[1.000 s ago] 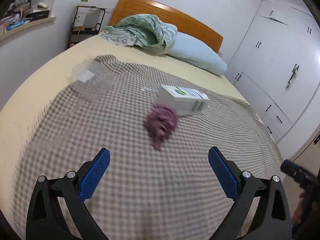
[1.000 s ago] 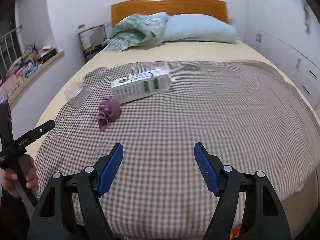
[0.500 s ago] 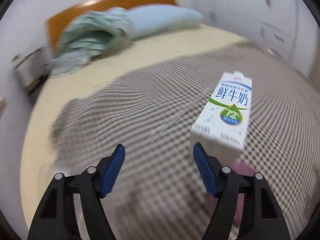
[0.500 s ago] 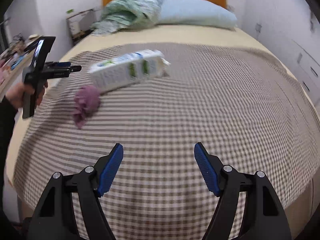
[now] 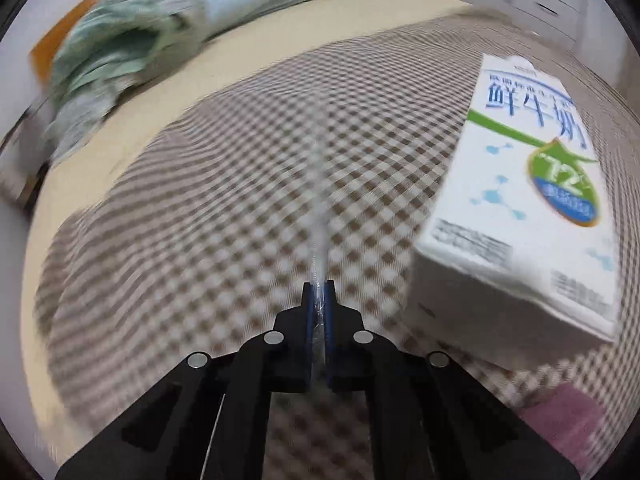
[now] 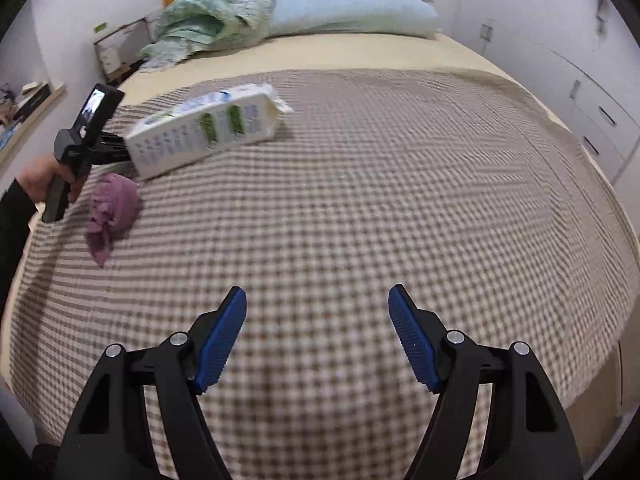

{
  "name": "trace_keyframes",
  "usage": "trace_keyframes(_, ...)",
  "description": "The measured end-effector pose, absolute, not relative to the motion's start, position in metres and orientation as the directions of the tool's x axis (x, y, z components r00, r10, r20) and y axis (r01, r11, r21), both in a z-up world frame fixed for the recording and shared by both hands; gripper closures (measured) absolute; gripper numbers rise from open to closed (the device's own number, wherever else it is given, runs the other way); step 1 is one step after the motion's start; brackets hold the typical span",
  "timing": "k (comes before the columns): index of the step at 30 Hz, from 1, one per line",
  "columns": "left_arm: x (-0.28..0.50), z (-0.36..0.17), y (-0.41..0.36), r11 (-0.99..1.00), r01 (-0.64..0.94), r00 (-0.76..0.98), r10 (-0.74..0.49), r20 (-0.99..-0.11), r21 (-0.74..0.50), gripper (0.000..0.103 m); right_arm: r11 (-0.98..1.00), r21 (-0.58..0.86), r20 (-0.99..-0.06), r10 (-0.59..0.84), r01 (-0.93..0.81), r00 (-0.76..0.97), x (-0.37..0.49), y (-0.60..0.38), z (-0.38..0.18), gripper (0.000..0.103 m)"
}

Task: Collect trash
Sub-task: 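Grasp clear straw with left tool while right tool grasps clear plastic container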

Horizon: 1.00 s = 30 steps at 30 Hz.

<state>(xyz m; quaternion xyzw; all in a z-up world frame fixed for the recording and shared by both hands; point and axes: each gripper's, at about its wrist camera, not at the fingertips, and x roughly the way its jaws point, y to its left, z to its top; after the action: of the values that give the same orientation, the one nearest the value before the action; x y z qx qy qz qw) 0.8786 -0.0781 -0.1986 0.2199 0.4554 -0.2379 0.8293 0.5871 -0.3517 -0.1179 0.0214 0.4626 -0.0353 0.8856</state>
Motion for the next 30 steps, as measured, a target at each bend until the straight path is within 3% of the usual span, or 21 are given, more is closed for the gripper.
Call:
trace_keyframes(5, 0.788, -0.13, 0.002, 0.897, 0.437, 0.605, -0.349, -0.716, -0.068, 0.101, 0.999, -0.01, -0.79, 0.015, -0.038, 0.613, 0.598, -0.313, -0.11, 0.033)
trace_keyframes(9, 0.702, -0.108, 0.088, 0.929, 0.315, 0.698, -0.365, -0.616, -0.194, 0.101, 0.992, 0.04, -0.786, 0.104, -0.118, 0.609, 0.614, -0.282, -0.11, 0.033)
trace_keyframes(13, 0.651, -0.128, 0.146, 0.944, 0.184, 0.698, -0.323, -0.64, -0.275, 0.101, 0.942, 0.222, -0.746, 0.331, -0.252, 0.578, 0.643, -0.23, -0.1, 0.031)
trace_keyframes(14, 0.644, -0.136, 0.157, 0.949, 0.132, 0.694, -0.295, -0.657, -0.286, 0.101, 0.921, 0.273, -0.733, 0.385, -0.277, 0.56, 0.656, -0.214, -0.1, 0.021)
trace_keyframes(15, 0.642, -0.147, 0.171, 0.947, 0.099, 0.685, -0.287, -0.669, -0.305, 0.101, 0.888, 0.347, -0.713, 0.458, -0.3, 0.531, 0.676, -0.188, -0.101, 0.02)
trace_keyframes(19, 0.622, -0.172, 0.196, 0.922, 0.005, 0.669, -0.291, -0.684, -0.388, 0.101, 0.788, 0.508, -0.685, 0.615, -0.349, 0.391, 0.75, -0.095, -0.12, 0.02)
trace_keyframes(26, 0.588, -0.174, 0.24, 0.856, -0.112, 0.7, -0.292, -0.652, -0.504, 0.101, 0.792, 0.592, -0.736, 0.607, -0.15, 0.3, 0.862, -0.009, -0.208, 0.02)
trace_keyframes(29, 0.586, -0.171, 0.257, 0.843, -0.141, 0.706, -0.281, -0.65, -0.519, 0.101, 0.678, 0.733, -0.619, 0.7, -0.057, 0.357, 0.872, -0.015, -0.228, 0.019)
trace_keyframes(30, 0.588, -0.17, 0.259, 0.843, -0.147, 0.707, -0.276, -0.651, -0.517, 0.101, 0.679, 0.731, -0.617, 0.697, -0.063, 0.365, 0.872, -0.015, -0.228, 0.026)
